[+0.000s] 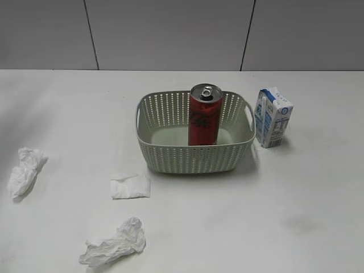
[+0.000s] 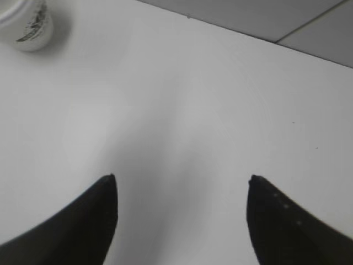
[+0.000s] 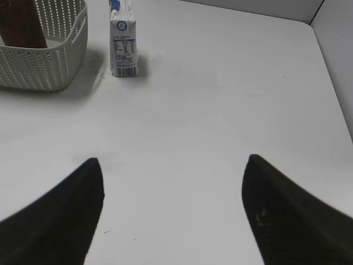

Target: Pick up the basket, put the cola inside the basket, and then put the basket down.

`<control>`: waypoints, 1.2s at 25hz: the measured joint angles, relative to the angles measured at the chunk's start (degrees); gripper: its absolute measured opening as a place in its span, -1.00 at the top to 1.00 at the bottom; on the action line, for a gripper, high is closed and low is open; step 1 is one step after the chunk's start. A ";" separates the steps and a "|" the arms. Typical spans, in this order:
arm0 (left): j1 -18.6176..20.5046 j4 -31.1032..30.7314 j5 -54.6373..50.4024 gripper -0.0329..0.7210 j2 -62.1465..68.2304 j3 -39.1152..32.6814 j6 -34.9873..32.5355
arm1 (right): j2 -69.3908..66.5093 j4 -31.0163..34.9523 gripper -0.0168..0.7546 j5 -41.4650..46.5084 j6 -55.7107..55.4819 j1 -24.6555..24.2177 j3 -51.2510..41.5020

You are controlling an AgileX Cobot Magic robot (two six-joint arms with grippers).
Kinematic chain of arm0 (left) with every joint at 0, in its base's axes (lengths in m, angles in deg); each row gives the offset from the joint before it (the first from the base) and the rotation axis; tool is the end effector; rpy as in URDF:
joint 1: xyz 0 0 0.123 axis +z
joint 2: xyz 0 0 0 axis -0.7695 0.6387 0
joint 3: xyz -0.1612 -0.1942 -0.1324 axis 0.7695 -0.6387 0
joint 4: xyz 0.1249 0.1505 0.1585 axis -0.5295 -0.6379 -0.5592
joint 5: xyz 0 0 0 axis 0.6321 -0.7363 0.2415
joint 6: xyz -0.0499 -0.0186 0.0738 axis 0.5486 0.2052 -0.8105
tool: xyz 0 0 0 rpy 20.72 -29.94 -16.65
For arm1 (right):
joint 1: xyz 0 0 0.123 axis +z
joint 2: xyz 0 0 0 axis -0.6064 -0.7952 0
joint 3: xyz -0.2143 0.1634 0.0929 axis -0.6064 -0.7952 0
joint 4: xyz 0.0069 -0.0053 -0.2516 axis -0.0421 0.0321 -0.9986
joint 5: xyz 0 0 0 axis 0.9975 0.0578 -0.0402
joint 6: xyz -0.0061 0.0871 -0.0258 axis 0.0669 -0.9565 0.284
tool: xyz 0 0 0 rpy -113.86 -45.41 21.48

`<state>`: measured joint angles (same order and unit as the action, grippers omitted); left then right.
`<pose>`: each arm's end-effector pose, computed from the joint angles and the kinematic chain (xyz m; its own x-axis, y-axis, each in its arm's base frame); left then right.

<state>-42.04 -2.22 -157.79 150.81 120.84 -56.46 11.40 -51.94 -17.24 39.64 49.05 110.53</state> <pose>0.4402 0.0421 0.3212 -0.8903 -0.2093 -0.4044 -0.1128 0.9618 -0.2495 0.0091 -0.0015 0.2622 -0.4147 -0.1126 -0.9030 -0.1820 0.9825 -0.0390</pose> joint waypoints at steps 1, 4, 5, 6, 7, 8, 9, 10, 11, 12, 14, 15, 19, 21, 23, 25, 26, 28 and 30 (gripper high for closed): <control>0.94 0.16 0.00 -0.56 -1.29 -1.88 -0.14 | 0.00 0.00 -0.58 0.00 0.00 0.00 0.00; 3.29 0.27 -0.20 -0.56 -4.87 -8.79 -1.13 | 0.00 0.00 -0.58 0.00 0.00 0.00 0.00; 3.75 -0.27 -0.20 -0.56 -6.17 -10.37 -1.51 | 0.00 0.00 -0.58 -0.06 0.00 0.00 0.00; 3.81 -1.35 -0.20 -0.56 -7.58 -12.08 -1.71 | 0.00 0.00 -0.58 -0.06 0.00 0.00 0.00; 3.75 -2.33 -0.20 -0.56 -8.85 -13.66 -2.01 | 0.00 -0.07 -0.58 -0.06 0.00 0.00 0.00; 3.39 -3.25 -0.20 -0.56 -10.54 -14.93 -2.47 | 0.00 -0.24 -0.58 -0.06 0.00 0.00 0.00; 2.73 -4.18 -0.20 -0.56 -12.33 -16.43 -2.94 | 0.00 -0.52 -0.58 -0.06 0.00 0.00 0.00; 1.75 -5.38 -0.25 -0.56 -14.16 -17.86 -3.29 | 0.00 -0.75 -0.58 -0.06 -0.38 0.00 0.00; 0.80 -6.66 -0.08 -0.56 -15.75 -19.34 -3.70 | 0.00 -0.82 -0.58 -0.06 -0.55 0.00 0.00; -0.45 -7.64 0.25 -0.56 -17.66 -20.62 -4.10 | 0.00 -0.89 -0.58 -0.06 -0.72 0.00 0.00; -2.81 -9.72 1.25 -0.56 -21.31 -24.06 -4.41 | 0.00 -1.07 -0.58 -0.06 -0.81 0.00 0.00; -4.02 -10.42 2.05 -0.56 -23.38 -25.71 -4.54 | 0.00 -1.07 -0.58 -0.06 -0.81 0.00 0.00; -6.68 -11.25 5.38 -0.56 -31.98 -34.98 -6.08 | 0.00 -1.18 -0.58 -0.08 -0.81 0.00 0.00; -6.76 -10.30 6.13 -0.56 -36.21 -40.48 -7.51 | 0.00 -1.24 -0.58 -0.08 -0.85 0.00 0.00; -6.76 -8.72 6.42 -0.56 -40.64 -45.45 -9.70 | 0.00 -1.24 -0.58 -0.08 -0.85 0.00 0.00; -6.76 -6.45 6.95 -0.56 -44.86 -50.78 -11.69 | 0.00 -1.24 -0.58 -0.08 -0.85 0.00 0.00; -6.76 -5.58 7.60 -0.56 -47.71 -53.38 -12.70 | 0.00 -1.24 -0.58 -0.08 -0.87 0.00 0.00; -6.76 -4.76 9.14 -0.56 -52.23 -58.10 -13.89 | 0.00 -1.24 -0.58 -0.08 -0.87 0.00 0.00; -6.76 -4.53 10.87 -0.56 -56.84 -62.70 -14.80 | 0.00 -1.24 -0.58 -0.08 -0.87 0.00 0.00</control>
<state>-48.79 -6.74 -146.92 93.97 58.14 -71.25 11.40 -53.18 -17.32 38.77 49.05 110.53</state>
